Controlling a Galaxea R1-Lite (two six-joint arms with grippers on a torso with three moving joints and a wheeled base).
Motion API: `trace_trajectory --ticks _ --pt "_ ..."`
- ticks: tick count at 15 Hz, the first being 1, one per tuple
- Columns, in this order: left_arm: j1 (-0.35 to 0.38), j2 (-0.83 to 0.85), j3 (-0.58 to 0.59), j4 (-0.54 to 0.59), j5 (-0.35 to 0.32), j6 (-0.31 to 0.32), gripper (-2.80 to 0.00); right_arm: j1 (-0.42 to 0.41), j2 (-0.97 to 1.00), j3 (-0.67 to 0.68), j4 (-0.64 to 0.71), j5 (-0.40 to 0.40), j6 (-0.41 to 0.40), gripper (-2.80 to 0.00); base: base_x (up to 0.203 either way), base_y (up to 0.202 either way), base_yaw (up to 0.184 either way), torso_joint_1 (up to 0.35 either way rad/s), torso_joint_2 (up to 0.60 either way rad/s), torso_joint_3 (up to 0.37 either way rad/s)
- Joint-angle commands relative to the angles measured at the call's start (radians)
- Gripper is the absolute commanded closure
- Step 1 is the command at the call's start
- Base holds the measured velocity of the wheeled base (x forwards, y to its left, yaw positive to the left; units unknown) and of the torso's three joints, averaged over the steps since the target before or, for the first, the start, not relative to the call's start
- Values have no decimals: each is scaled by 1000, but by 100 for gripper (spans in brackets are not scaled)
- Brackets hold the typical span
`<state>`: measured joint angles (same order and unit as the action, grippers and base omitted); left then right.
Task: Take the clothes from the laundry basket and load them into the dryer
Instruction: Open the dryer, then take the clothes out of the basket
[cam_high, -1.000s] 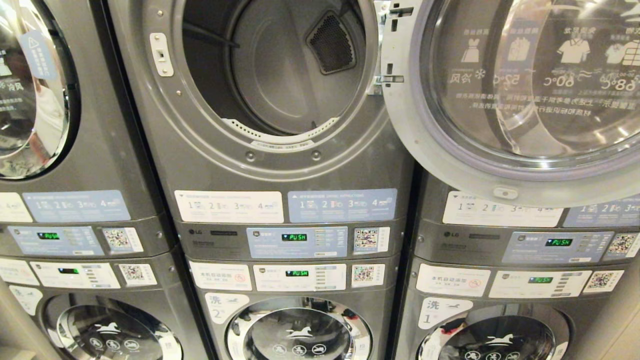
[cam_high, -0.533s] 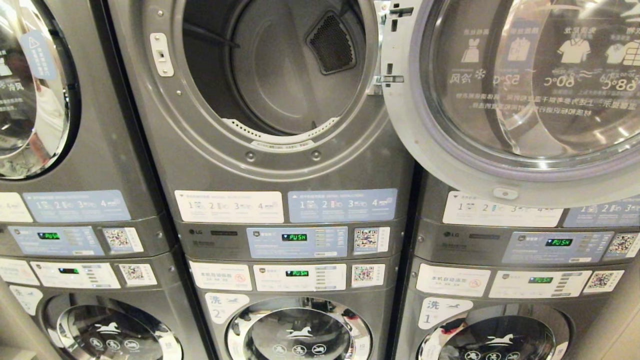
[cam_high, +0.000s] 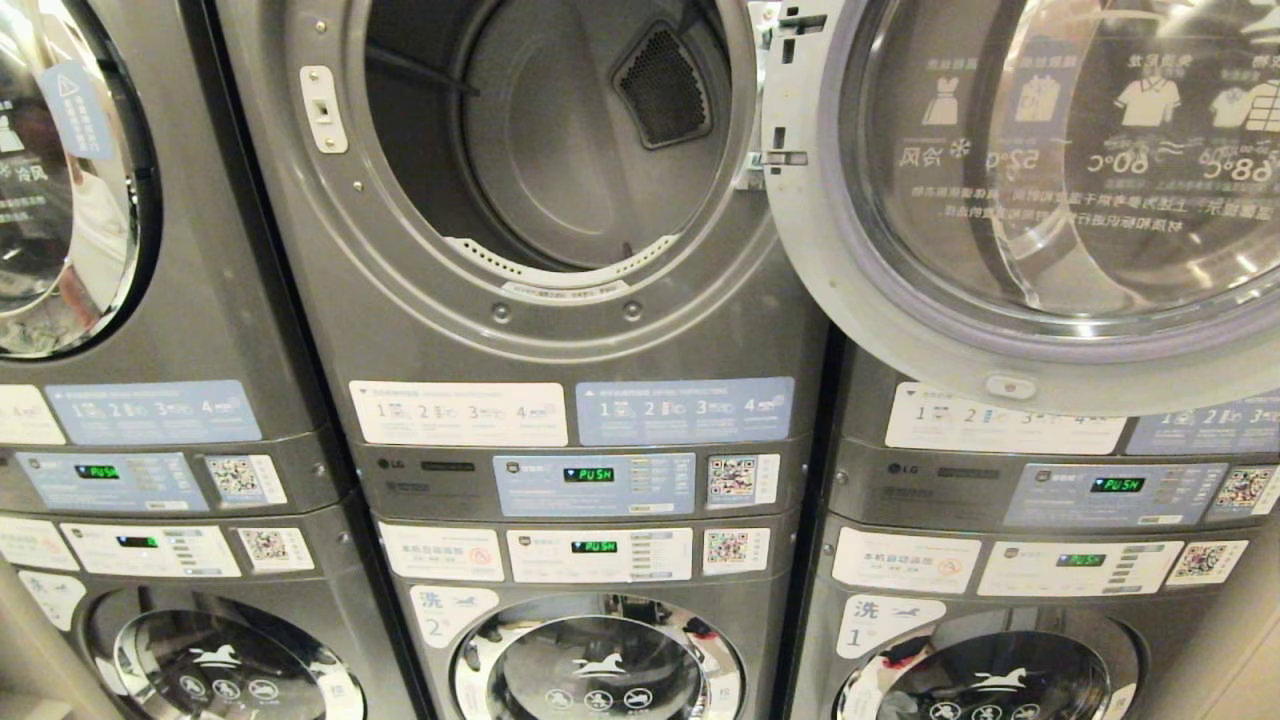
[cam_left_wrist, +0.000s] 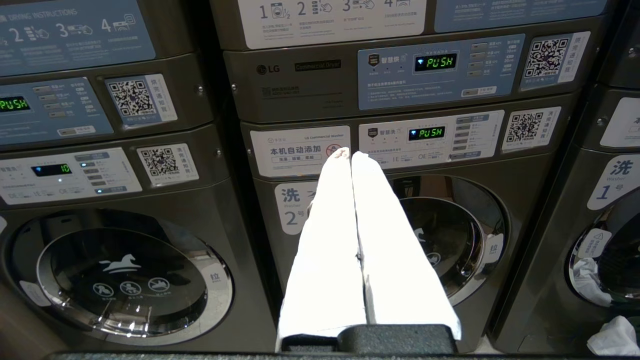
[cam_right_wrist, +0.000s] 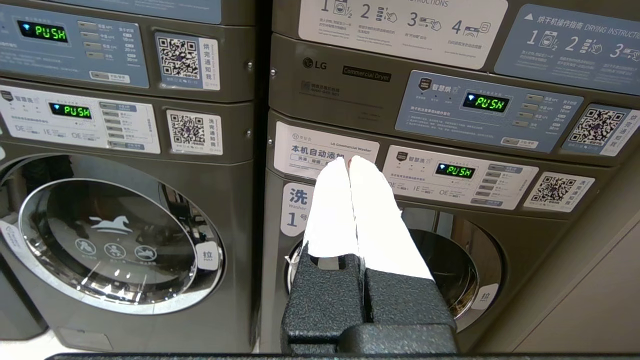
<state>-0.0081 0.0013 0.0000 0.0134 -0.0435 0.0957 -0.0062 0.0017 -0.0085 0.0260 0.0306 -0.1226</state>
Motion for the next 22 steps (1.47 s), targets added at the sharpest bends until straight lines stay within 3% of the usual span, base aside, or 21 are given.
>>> trace_trajectory --ticks 1,9,22 --pt "0 -1 0 0 -1 2 0 0 -2 1 2 0 0 0 0 0 0 0 0 0" --pt "0 -1 0 0 1 4 0 0 -2 1 -1 -1 0 0 0 -25 -1 1 1 0" --pt "0 -1 0 0 9 -4 0 0 -2 1 -1 -1 11 0 0 -195 2 3 3 2"
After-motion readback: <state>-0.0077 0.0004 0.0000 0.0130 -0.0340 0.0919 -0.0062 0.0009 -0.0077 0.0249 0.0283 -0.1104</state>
